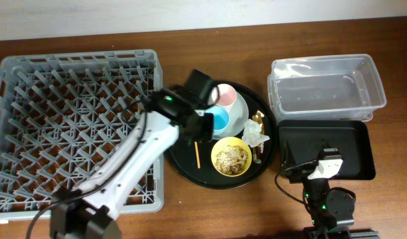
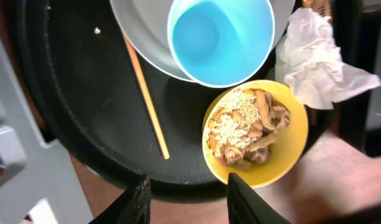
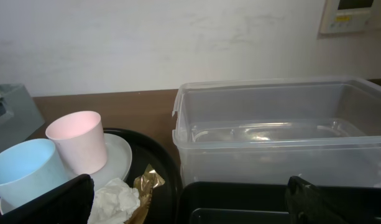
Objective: Sort waste into correct bins and load items into the dishwasher rack
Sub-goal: 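Reach the left gripper back to the tray and grasp the second chopstick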
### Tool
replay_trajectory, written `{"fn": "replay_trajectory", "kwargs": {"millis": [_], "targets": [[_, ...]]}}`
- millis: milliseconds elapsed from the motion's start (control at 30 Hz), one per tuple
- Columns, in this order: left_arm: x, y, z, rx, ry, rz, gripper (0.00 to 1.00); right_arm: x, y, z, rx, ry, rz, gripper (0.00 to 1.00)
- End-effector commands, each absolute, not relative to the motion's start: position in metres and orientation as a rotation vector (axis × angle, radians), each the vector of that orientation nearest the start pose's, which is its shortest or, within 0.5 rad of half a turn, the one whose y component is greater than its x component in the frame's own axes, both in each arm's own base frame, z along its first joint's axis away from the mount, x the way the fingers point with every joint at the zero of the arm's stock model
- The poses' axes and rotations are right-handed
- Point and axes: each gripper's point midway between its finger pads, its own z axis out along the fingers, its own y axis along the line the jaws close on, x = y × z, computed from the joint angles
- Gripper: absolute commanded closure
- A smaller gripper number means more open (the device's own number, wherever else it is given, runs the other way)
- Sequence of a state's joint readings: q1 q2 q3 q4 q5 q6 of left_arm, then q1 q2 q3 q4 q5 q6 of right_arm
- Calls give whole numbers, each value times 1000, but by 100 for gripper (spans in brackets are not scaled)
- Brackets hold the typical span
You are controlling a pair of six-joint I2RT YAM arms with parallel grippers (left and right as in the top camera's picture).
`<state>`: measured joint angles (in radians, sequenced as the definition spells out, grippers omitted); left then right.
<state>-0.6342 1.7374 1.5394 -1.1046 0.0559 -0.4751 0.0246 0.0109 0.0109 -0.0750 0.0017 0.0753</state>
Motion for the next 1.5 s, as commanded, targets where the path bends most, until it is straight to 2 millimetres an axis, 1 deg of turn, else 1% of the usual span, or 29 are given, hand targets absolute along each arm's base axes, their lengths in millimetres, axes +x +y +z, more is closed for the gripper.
{"fn": "replay_trajectory", "kwargs": {"millis": [0,33,67,100,133,200,233,267,400,467,567,667,700,900,967,1233,1467], "targets": [[305,-234,138,200,2914,-179,57,246,2,156,56,1649,61,1],[305,-235,136,201,2920,-174,54,246,2,156,56,1649,61,1],[305,-235,134,203,2924,-170,54,246,2,156,56,1649,61,1],[306,-234,131,202,2927,-161,54,246,2,155,56,1649,61,1],[307,-235,128,202,2931,-156,56,246,2,156,56,1649,61,1],[309,-236,120,199,2945,-139,70,246,2,156,56,1649,61,1],[310,-235,115,196,2949,-120,75,246,2,156,56,1649,61,1],[312,-233,113,194,2948,-96,77,246,2,155,56,1649,61,1],[315,-229,98,193,2968,-32,78,246,2,155,56,1649,61,1],[314,-229,90,192,2987,-14,80,246,2,155,56,1649,61,1],[314,-227,78,157,3014,15,81,246,2,155,56,1649,61,1],[314,-226,65,105,3041,42,81,246,2,155,55,1649,61,1],[313,-225,58,71,3058,59,81,246,2,155,56,1649,61,1],[311,-224,37,66,3094,102,80,246,2,156,56,1649,61,1],[312,-222,34,66,3094,123,80,246,2,155,56,1649,61,1],[317,-218,35,65,3063,163,80,246,2,156,56,1649,61,1],[321,-218,34,64,3048,167,80,246,2,156,56,1649,61,1]]}}
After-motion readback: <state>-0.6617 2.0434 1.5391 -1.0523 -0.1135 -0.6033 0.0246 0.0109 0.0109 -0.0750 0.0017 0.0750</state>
